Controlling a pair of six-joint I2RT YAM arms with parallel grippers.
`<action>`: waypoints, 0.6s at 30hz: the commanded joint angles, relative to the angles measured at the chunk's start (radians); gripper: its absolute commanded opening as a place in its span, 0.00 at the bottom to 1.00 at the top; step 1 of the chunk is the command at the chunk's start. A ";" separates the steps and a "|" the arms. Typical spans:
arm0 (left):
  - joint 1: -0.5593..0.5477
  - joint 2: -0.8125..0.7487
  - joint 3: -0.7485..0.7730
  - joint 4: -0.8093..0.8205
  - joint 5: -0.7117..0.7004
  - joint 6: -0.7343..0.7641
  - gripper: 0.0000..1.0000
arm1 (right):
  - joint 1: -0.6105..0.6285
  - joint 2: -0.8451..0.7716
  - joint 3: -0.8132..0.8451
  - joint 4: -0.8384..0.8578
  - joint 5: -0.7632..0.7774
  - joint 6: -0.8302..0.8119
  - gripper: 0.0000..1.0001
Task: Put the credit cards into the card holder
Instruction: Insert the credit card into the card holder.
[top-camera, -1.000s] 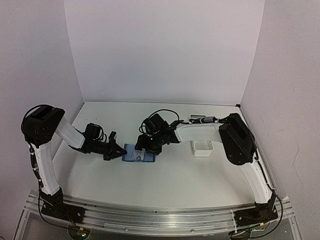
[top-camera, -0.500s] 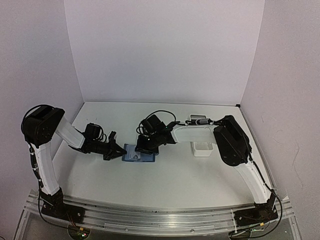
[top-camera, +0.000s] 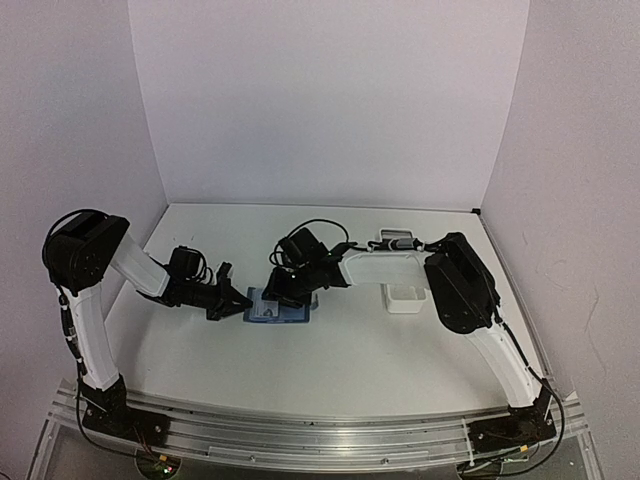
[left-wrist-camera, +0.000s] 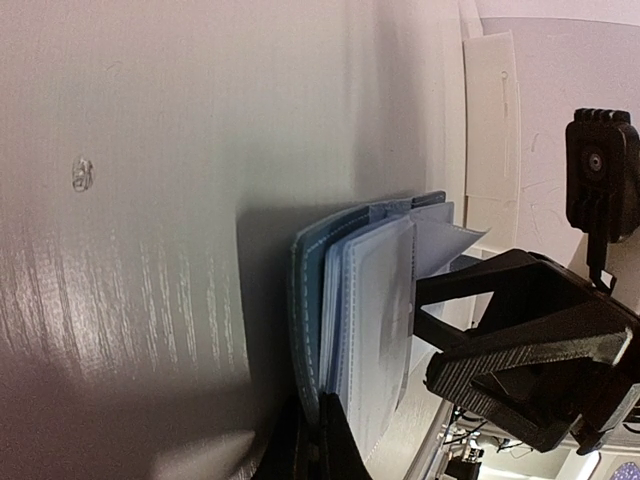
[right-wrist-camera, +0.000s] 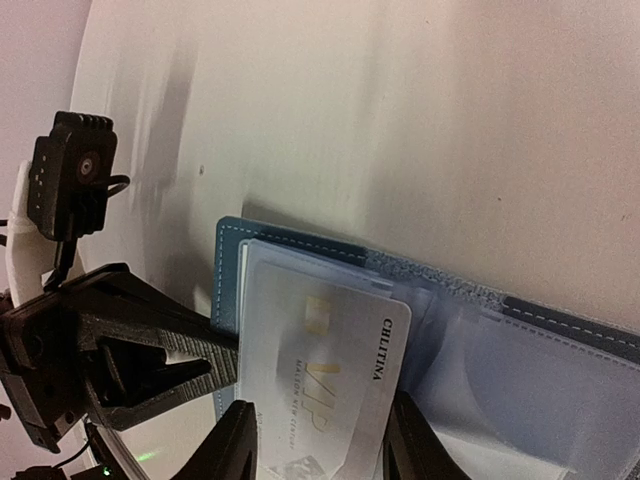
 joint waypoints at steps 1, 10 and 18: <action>-0.009 0.016 -0.020 -0.026 -0.061 -0.017 0.00 | 0.056 0.009 0.026 0.040 -0.103 0.024 0.42; -0.009 0.007 -0.030 0.054 -0.054 -0.083 0.00 | 0.065 0.060 0.089 0.051 -0.192 0.097 0.46; -0.027 0.002 -0.047 0.078 -0.049 -0.095 0.00 | 0.055 0.024 -0.005 0.105 -0.171 0.146 0.48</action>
